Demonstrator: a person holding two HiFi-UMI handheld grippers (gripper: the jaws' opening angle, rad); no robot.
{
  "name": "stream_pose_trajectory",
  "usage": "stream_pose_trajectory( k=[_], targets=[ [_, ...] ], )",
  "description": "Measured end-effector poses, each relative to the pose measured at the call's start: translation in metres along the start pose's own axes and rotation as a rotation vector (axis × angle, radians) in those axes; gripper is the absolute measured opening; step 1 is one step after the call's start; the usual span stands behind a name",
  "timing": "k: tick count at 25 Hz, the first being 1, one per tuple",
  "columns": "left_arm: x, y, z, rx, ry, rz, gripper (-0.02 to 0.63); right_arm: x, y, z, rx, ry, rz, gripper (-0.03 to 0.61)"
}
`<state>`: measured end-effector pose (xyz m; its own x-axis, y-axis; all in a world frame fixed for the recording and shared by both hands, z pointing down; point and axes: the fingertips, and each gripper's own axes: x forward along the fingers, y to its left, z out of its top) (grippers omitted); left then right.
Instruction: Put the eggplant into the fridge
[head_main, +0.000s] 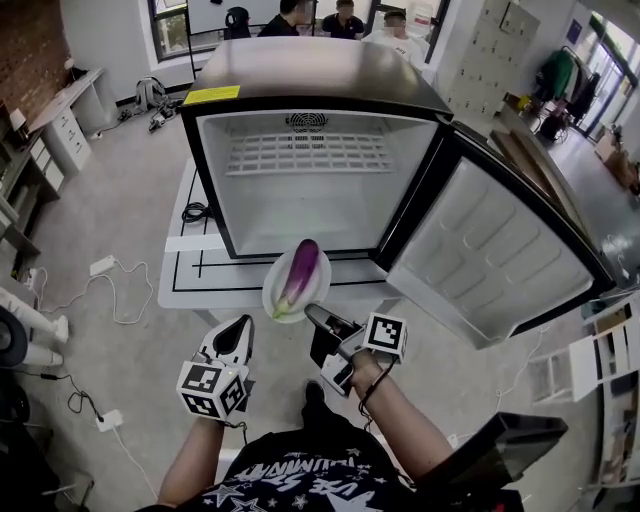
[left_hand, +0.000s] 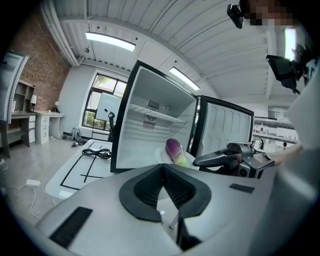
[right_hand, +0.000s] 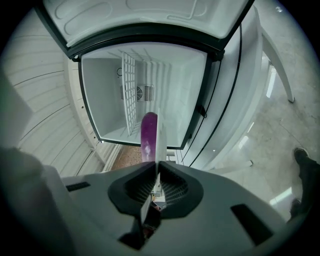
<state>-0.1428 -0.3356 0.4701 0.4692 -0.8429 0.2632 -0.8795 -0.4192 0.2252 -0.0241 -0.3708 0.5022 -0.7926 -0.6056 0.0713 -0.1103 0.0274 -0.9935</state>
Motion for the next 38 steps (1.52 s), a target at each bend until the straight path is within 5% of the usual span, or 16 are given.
stream_pose_trajectory(
  k=[20, 38],
  targets=[
    [0.085, -0.001, 0.021, -0.011, -0.016, 0.109, 0.009, 0.033, -0.012, 0.080, 0.018, 0.134, 0.019, 0.025],
    [0.132, 0.021, 0.042, -0.005, -0.013, 0.023, 0.009, 0.077, -0.013, 0.111, 0.001, 0.105, -0.004, 0.025]
  ],
)
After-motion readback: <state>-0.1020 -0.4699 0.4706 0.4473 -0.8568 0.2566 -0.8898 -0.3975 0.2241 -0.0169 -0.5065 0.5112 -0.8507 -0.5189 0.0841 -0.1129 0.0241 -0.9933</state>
